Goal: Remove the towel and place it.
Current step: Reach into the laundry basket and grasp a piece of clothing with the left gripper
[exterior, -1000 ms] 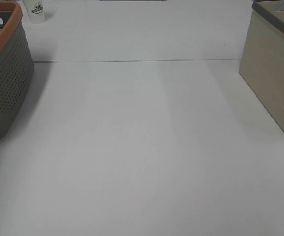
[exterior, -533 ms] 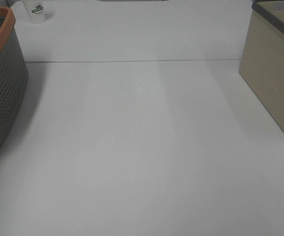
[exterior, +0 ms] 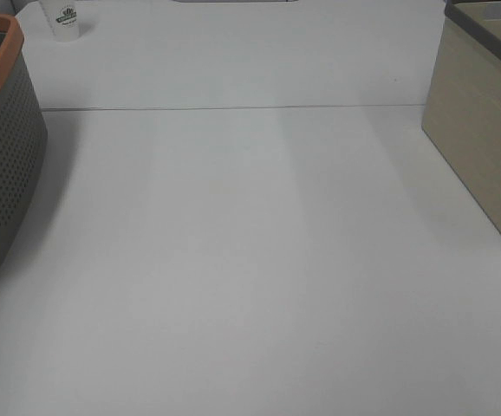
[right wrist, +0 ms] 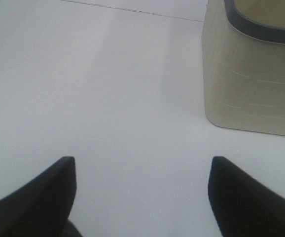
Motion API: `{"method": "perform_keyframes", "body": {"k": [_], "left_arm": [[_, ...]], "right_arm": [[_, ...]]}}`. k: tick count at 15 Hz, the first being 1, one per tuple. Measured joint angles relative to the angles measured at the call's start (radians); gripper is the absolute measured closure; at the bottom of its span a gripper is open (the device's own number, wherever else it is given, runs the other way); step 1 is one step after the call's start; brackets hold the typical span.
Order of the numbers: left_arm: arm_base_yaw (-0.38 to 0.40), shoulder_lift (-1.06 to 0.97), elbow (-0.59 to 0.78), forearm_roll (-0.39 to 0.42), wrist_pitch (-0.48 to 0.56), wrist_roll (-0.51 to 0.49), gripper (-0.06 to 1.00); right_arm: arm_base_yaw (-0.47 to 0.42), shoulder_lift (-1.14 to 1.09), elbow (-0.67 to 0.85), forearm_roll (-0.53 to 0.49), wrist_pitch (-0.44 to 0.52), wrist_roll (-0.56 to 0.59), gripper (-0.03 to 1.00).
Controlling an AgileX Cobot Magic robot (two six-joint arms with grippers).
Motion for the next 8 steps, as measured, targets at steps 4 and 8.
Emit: {"method": "perform_keyframes", "body": {"k": [4,8], "left_arm": [[0.000,0.041,-0.090,0.013,0.001,0.032,0.31],[0.000,0.041,-0.104,0.039,0.027,0.021,0.31]], "right_arm": [[0.000,0.000,0.000,0.000,0.000,0.000,0.23],[0.000,0.000,0.000,0.000,0.000,0.000,0.23]]}}
